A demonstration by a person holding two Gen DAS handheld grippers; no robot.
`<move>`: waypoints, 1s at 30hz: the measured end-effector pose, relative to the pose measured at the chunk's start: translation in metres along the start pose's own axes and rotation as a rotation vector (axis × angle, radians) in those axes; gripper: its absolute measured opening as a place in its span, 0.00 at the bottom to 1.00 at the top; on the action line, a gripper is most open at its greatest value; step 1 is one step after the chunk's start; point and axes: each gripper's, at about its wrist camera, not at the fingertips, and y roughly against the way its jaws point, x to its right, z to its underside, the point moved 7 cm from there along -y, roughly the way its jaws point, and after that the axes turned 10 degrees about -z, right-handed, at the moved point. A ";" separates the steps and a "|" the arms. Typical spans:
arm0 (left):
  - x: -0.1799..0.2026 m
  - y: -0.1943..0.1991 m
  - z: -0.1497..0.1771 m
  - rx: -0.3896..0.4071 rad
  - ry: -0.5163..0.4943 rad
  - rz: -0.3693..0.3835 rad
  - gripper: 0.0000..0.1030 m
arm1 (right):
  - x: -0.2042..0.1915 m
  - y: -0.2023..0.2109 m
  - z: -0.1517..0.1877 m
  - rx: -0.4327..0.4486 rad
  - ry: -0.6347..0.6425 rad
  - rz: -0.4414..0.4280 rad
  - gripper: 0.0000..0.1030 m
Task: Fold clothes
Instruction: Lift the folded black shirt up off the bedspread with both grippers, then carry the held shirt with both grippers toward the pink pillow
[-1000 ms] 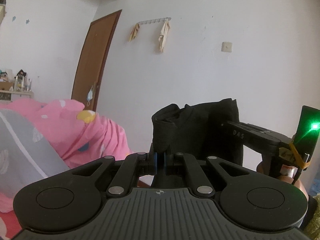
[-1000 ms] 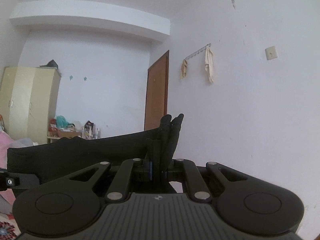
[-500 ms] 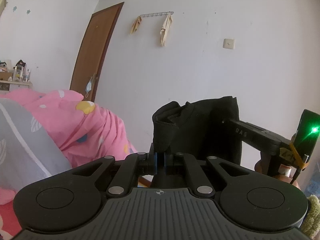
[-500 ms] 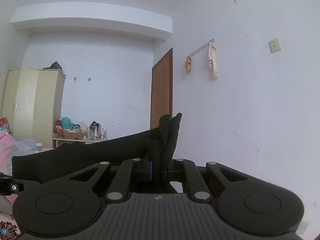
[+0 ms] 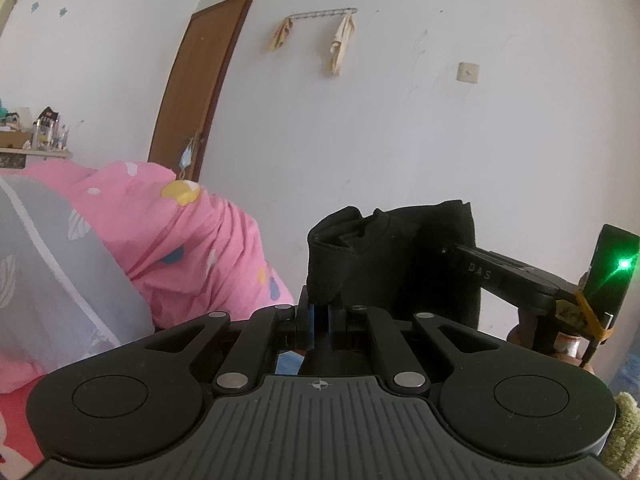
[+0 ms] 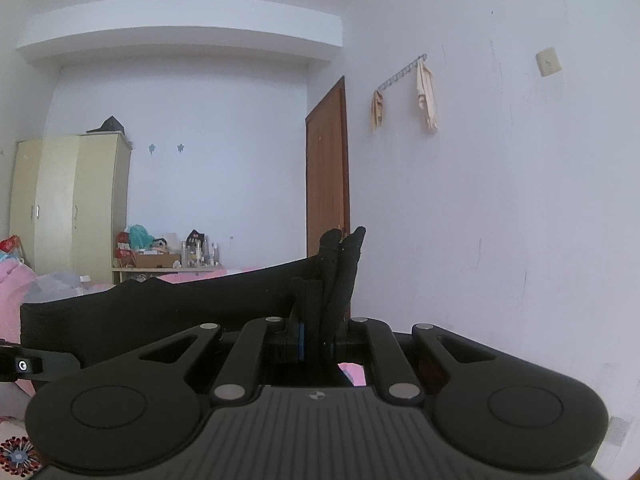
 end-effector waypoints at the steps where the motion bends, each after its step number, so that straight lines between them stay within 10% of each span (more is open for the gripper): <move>1: -0.002 -0.003 0.001 -0.001 0.003 -0.007 0.04 | 0.000 -0.003 0.002 -0.004 0.001 0.000 0.10; 30: -0.146 -0.158 0.081 -0.191 0.135 -0.314 0.04 | -0.035 -0.215 0.126 -0.365 0.121 -0.030 0.10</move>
